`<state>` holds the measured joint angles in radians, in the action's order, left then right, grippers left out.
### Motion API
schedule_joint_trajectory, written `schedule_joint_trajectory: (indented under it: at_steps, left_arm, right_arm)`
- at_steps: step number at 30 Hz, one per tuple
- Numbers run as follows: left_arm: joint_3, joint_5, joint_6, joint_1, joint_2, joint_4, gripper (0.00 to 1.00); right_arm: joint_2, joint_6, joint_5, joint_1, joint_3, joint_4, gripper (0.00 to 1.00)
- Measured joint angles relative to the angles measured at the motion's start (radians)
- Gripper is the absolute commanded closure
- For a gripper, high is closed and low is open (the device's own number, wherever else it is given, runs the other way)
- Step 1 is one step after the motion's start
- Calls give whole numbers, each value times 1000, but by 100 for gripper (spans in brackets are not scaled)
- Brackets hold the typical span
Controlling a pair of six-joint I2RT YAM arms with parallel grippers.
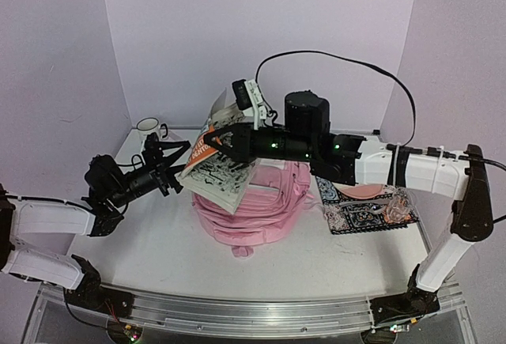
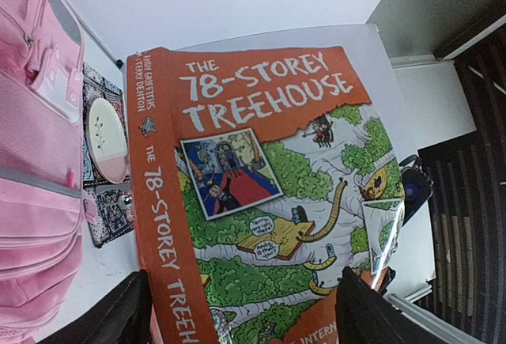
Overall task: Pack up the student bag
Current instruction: Pass from the right arm to the left
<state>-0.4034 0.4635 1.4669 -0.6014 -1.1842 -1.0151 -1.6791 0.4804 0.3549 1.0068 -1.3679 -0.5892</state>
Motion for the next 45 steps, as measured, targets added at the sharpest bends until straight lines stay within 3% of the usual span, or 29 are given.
schedule_joint_trajectory:
  at_steps: [10,19,32,45]
  left_arm:
    - [76,-64,-1,1,43,0,36]
    - [89,-112,-4,10,30,36,38]
    - [217,-146,-57,12,-158,3,34]
    - [258,-149,-110,-11,-345,-110,21]
  right_arm:
    - [19,65,-1,-17,130,-117,100]
    - [17,110,-23,-32,231,-147,100]
    - [-184,136,-28,-40,272,-136,100]
    - [-258,178,-11,-49,298,-165,100]
